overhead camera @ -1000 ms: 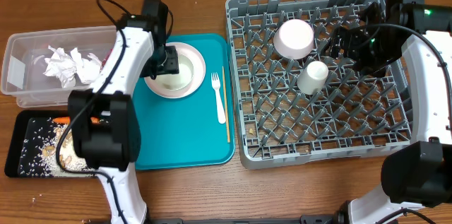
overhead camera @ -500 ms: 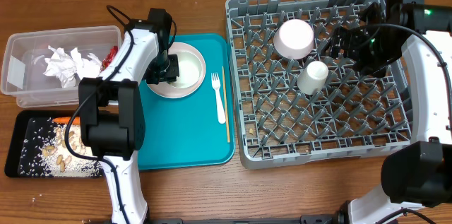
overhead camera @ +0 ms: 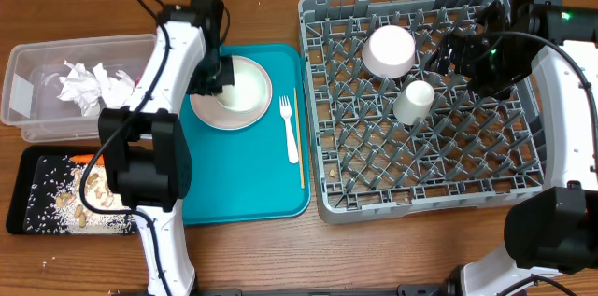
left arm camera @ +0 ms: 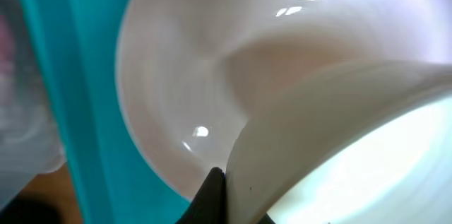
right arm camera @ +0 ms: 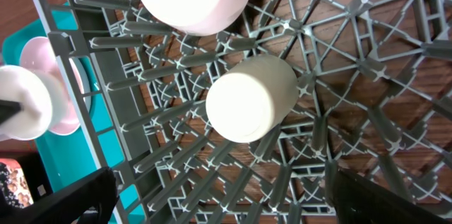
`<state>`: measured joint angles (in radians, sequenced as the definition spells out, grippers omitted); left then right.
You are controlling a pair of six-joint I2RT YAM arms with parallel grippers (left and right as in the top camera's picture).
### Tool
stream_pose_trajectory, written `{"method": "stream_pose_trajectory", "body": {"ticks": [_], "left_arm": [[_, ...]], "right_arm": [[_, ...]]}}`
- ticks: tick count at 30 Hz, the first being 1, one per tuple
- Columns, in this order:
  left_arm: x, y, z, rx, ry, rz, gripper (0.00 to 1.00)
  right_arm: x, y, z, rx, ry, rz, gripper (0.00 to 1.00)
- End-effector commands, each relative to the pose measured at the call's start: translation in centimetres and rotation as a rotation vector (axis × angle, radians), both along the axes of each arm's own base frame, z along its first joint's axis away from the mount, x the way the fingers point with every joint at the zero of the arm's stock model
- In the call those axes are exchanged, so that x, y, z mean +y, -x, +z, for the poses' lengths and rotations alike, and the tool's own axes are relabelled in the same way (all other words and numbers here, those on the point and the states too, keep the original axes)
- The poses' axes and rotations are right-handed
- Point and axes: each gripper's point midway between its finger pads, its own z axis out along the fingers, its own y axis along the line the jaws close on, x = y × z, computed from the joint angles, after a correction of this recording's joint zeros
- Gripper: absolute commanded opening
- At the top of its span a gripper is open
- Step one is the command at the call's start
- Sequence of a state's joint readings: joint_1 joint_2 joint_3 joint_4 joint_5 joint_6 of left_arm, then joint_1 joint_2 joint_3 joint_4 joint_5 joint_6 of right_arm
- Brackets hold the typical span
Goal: Sort waste into correct bins and load items into the dishwasher
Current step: 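Lift the white bowl toward the rack and grasp it with the right gripper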
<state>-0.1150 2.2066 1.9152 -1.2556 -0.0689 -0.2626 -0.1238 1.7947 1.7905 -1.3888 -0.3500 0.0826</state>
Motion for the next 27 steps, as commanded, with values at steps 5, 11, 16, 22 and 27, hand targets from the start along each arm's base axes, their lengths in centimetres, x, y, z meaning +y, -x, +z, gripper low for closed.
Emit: {"method": "stream_pose_trajectory", "body": {"ticks": [5, 11, 16, 22, 27], "left_arm": [[-0.7, -1.4, 8.6, -0.106, 0.042, -0.001, 0.04], [-5.0, -0.1, 11.5, -0.099, 0.201, -0.101, 0.04], [-7.8, 1.3, 11.5, -0.064, 0.205, -0.184, 0.04], [-9.6, 1.9, 11.5, -0.063, 0.171, -0.28, 0.04], [-10.2, 2.2, 11.6, -0.059, 0.187, -0.288, 0.04]], "right_arm": [[4.7, 0.2, 3.4, -0.118, -0.21, 0.198, 1.0], [9.8, 0.9, 3.9, -0.131, -0.253, 0.332, 1.0], [15.3, 1.1, 3.8, -0.169, -0.204, 0.438, 1.0], [18.4, -0.5, 3.4, -0.227, -0.075, 0.366, 0.96], [19.8, -0.7, 2.4, -0.236, 0.016, 0.338, 0.92]]}}
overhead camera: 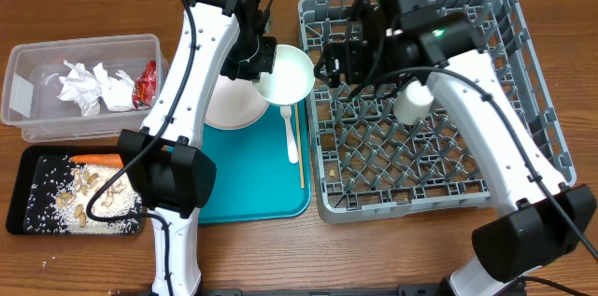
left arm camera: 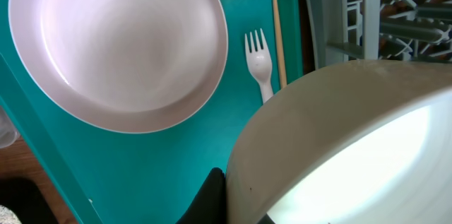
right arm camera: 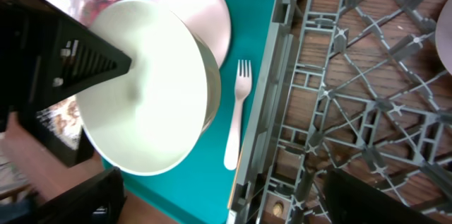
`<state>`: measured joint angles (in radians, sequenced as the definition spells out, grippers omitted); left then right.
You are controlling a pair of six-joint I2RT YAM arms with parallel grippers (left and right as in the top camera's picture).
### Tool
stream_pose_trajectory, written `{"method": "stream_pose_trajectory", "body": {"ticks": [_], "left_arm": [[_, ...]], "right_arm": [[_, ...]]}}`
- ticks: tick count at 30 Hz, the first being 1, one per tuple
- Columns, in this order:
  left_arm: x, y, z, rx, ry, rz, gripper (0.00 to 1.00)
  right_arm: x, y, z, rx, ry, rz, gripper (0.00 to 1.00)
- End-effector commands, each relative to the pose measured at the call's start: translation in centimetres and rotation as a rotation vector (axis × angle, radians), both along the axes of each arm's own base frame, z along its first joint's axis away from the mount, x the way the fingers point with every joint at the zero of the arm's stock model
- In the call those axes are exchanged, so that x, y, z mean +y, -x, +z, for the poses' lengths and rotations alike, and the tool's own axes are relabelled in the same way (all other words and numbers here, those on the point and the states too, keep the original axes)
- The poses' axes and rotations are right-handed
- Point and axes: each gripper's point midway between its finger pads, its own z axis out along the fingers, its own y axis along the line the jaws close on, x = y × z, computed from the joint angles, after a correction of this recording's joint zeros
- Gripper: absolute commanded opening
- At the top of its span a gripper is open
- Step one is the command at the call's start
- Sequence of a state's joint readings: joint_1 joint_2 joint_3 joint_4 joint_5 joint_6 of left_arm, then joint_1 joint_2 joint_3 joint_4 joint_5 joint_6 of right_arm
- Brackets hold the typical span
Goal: Sort waste into correct bins and load items into the dishwasher
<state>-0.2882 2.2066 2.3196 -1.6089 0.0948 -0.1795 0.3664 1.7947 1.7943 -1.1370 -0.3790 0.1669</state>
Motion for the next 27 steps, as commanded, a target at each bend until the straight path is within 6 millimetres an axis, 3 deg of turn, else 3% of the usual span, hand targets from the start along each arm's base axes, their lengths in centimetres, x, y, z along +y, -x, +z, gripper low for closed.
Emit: {"method": "stream_pose_trajectory", "body": {"ticks": [1, 8, 11, 19, 21, 24, 27], "left_arm": [[-0.3, -0.1, 1.6, -0.04, 0.033, -0.026, 0.04], [-0.5, 0.2, 2.8, -0.065, 0.054, -0.046, 0.04], [-1.1, 0.5, 3.3, -0.066, 0.094, -0.067, 0.04], [-1.7, 0.4, 4.9, -0.116, 0.142, -0.08, 0.04], [-1.7, 0.4, 5.0, -0.121, 0.142, -0.08, 0.04], [-1.7, 0.4, 5.0, -0.121, 0.141, -0.08, 0.04], [-1.7, 0.4, 5.0, -0.12, 0.141, -0.08, 0.04]], "right_arm": [[-0.3, -1.0, -0.5, -0.033, 0.107, -0.113, 0.91], [2.0, -2.2, -2.2, -0.069, 0.09, -0.117, 0.87], [2.7, -2.7, -2.4, -0.087, 0.083, -0.11, 0.74], [3.5, -3.1, -4.3, -0.069, 0.052, -0.111, 0.67], [3.6, -3.2, -4.2, -0.073, 0.05, -0.112, 0.6], [3.8, -3.6, -4.0, -0.088, 0.041, -0.113, 0.34], [3.9, -3.8, -3.8, -0.099, 0.035, -0.113, 0.21]]}}
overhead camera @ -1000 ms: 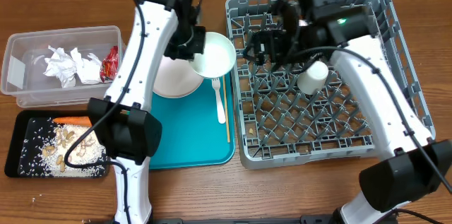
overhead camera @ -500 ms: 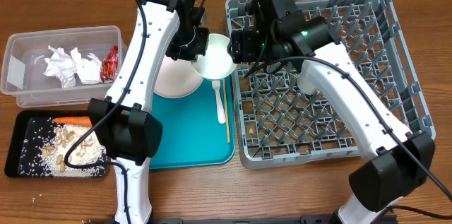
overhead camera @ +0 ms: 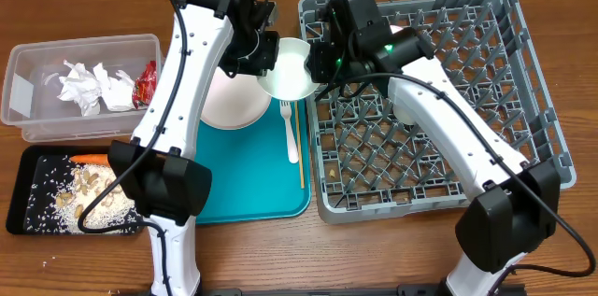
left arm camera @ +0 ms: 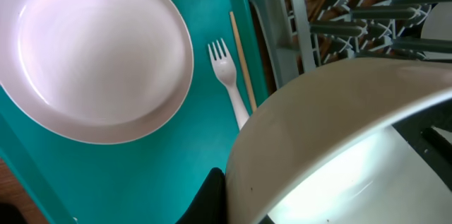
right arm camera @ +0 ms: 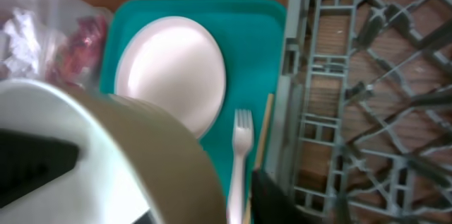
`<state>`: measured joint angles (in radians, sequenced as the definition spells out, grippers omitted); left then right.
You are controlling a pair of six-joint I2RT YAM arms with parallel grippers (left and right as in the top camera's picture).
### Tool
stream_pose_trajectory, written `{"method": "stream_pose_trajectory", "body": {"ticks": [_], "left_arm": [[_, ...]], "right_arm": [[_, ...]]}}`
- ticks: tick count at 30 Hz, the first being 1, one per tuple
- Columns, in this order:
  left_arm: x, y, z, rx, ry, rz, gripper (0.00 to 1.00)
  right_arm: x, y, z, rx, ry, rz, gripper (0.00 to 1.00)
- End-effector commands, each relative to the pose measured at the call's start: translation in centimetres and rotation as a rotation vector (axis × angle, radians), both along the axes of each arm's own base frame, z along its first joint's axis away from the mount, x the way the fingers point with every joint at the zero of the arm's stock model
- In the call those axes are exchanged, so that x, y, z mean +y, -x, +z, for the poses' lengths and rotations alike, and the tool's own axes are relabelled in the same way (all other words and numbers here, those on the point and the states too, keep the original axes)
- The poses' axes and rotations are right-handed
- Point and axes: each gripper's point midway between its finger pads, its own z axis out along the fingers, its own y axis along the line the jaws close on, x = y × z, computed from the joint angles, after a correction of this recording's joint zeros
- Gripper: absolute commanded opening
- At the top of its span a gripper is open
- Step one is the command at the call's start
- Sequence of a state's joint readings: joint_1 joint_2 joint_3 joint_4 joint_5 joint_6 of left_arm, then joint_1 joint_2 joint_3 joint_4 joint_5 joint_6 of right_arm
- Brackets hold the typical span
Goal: Sort waste into correct bins and load items into the dishwasher
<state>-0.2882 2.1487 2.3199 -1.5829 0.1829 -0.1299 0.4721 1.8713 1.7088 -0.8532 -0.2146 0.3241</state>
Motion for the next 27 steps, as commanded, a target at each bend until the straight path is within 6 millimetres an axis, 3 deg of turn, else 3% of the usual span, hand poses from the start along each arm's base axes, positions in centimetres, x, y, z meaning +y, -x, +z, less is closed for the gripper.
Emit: {"method": "stream_pose_trajectory", "body": {"ticks": [1, 3, 4, 7, 16, 18, 19, 20, 21, 24, 27], "left_arm": [[-0.2, 0.1, 2.3, -0.056, 0.038, -0.019, 0.04], [-0.2, 0.1, 2.3, -0.056, 0.038, -0.019, 0.04], [-0.2, 0.1, 2.3, -0.056, 0.038, -0.019, 0.09], [-0.2, 0.2, 2.3, -0.056, 0.038, -0.019, 0.16], [-0.2, 0.1, 2.3, -0.057, 0.038, -0.019, 0.22], [-0.1, -0.1, 2.4, -0.067, 0.039, -0.017, 0.32], [0.0, -0.3, 2.6, -0.078, 0.039, -0.015, 0.43], [0.3, -0.6, 3.0, -0.091, 0.043, -0.007, 0.56], [0.7, -1.0, 3.6, -0.111, 0.052, 0.004, 0.61], [1.3, -2.0, 6.6, -0.18, 0.14, 0.03, 0.67], [1.7, -2.8, 10.9, -0.278, 0.279, 0.041, 0.72]], "right_arm": [[-0.1, -0.2, 0.0, -0.013, 0.006, -0.006, 0.2], [-0.1, -0.4, 0.1, -0.02, 0.006, -0.008, 0.13], [-0.3, -0.6, 0.1, -0.029, 0.015, -0.016, 0.04], [-0.4, -0.7, 0.1, -0.036, 0.025, -0.02, 0.04], [-0.7, -1.1, 0.2, -0.052, 0.038, -0.03, 0.04], [-0.8, -1.4, 0.3, -0.067, 0.045, -0.041, 0.04], [-1.0, -1.6, 0.3, -0.074, 0.052, -0.048, 0.04], [-1.3, -1.8, 0.3, -0.085, 0.068, -0.062, 0.04], [-1.7, -2.1, 0.3, -0.096, 0.089, -0.079, 0.04], [-3.1, -2.8, 0.2, -0.128, 0.156, -0.134, 0.04], [-3.7, -3.2, 0.3, -0.148, 0.182, -0.141, 0.04]]}}
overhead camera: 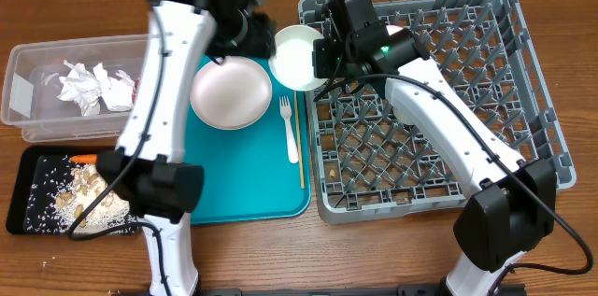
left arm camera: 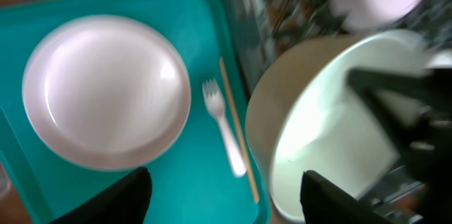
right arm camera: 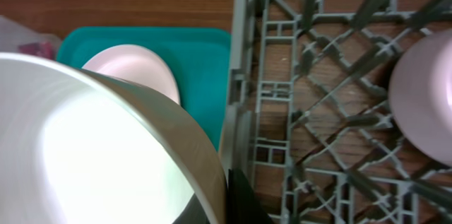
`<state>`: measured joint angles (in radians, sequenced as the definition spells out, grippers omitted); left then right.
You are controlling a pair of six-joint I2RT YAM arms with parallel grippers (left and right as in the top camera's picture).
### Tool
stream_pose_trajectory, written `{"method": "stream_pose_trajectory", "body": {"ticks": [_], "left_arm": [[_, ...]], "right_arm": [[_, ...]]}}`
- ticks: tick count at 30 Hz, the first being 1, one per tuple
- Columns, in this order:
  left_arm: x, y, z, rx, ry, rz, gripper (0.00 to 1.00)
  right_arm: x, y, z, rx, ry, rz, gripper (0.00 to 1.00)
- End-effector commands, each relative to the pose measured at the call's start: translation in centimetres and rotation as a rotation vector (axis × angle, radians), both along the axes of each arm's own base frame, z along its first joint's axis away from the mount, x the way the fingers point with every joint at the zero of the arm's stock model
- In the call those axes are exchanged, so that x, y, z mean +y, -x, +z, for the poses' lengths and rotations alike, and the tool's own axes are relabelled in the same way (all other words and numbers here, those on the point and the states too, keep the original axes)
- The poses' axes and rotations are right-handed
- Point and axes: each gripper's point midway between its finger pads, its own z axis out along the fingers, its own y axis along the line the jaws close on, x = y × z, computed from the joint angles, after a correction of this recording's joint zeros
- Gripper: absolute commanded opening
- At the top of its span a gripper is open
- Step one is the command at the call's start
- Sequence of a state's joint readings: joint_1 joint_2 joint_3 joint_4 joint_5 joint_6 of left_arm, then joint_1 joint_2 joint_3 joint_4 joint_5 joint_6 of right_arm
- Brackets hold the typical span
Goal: Sort waste into correct bins and load items into the dishwasher
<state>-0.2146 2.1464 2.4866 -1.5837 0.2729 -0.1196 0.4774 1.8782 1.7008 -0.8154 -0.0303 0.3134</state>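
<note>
A white bowl [overhead camera: 295, 56] hangs over the gap between the teal tray [overhead camera: 243, 184] and the grey dish rack [overhead camera: 448, 147]. My right gripper [overhead camera: 322, 60] is shut on its rim, and in the right wrist view the bowl [right arm camera: 92, 146] fills the left side. My left gripper [overhead camera: 249, 27] is open and sits up and to the left of the bowl, apart from it. Its view looks down on the bowl [left arm camera: 332, 125] and on the pale pink plate [left arm camera: 106, 90] lying on the tray.
A white fork [overhead camera: 288, 128] and a chopstick [overhead camera: 299, 142] lie on the tray beside the plate [overhead camera: 230, 93]. A pinkish cup [right arm camera: 424, 83] stands in the rack. At the left are a clear bin [overhead camera: 23, 100] of crumpled paper and a black tray [overhead camera: 23, 212] of food scraps.
My left gripper has let go of the bowl, opened and drawn back to the upper left. The right gripper now holds the bowl alone, slightly farther back.
My left gripper was shut on the bowl resting on the plate, with the right gripper open over the rack. Then the left held the bowl up by the tray's right edge with the right gripper open beside it. Then both were on the bowl; now only the right holds it.
</note>
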Motion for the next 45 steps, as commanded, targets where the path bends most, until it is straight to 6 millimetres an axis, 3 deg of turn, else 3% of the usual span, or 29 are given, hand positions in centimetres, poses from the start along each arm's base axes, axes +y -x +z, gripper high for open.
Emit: {"method": "stream_pose_trajectory", "body": {"ticks": [1, 2, 5, 7, 9, 11, 14, 17, 21, 22, 26, 29, 32, 40, 45], "left_arm": [[0.7, -0.5, 7.3, -0.171, 0.198, -0.006, 0.73], [1.3, -0.6, 9.7, -0.226, 0.268, -0.006, 0.8], [3.0, -0.9, 11.8, -0.285, 0.31, 0.025, 1.0], [4.0, -1.1, 12.1, -0.3, 0.301, 0.051, 1.0], [5.0, -1.4, 11.9, -0.303, 0.286, 0.074, 1.0], [5.8, -1.6, 11.7, -0.307, 0.256, 0.097, 1.0], [6.8, -1.9, 11.3, -0.314, 0.199, 0.128, 1.0], [7.8, -2.2, 10.9, -0.32, 0.145, 0.158, 1.0], [8.0, -2.3, 10.8, -0.322, 0.13, 0.166, 1.0], [8.0, -2.3, 10.8, -0.322, 0.13, 0.166, 1.0], [8.0, -2.3, 10.8, -0.322, 0.13, 0.166, 1.0], [8.0, -2.3, 10.8, -0.322, 0.13, 0.166, 1.0], [8.0, -2.3, 10.8, -0.322, 0.13, 0.166, 1.0], [8.0, -2.3, 10.8, -0.322, 0.13, 0.166, 1.0], [8.0, -2.3, 10.8, -0.322, 0.13, 0.166, 1.0]], "right_arm": [[-1.6, -1.2, 0.8, -0.063, 0.063, -0.033, 0.04], [-1.8, -1.4, 0.9, -0.075, 0.072, -0.022, 0.04], [-3.3, -2.4, 1.2, -0.123, 0.148, 0.016, 0.04], [-6.0, -3.4, 1.4, -0.165, 0.264, -0.042, 0.04], [-10.3, -4.5, 2.4, -0.222, 0.443, -0.186, 0.04], [-15.3, -4.9, 4.5, -0.291, 0.653, -0.373, 0.04], [-20.7, -4.4, 8.1, -0.373, 0.892, -0.596, 0.04], [-24.0, -4.0, 9.8, -0.392, 0.986, -0.715, 0.04], [-27.3, -3.7, 9.9, -0.366, 1.013, -0.798, 0.04], [-29.0, -3.2, 10.2, -0.356, 1.033, -0.851, 0.04], [-30.8, -1.8, 11.5, -0.361, 1.127, -0.95, 0.04], [-30.9, -1.4, 12.1, -0.378, 1.15, -0.987, 0.04], [-29.1, -1.7, 11.6, -0.376, 1.134, -0.919, 0.04], [-19.9, -1.3, 12.0, -0.499, 1.093, -0.78, 0.04], [-17.0, 0.7, 12.0, -0.553, 1.095, -0.769, 0.04]]}}
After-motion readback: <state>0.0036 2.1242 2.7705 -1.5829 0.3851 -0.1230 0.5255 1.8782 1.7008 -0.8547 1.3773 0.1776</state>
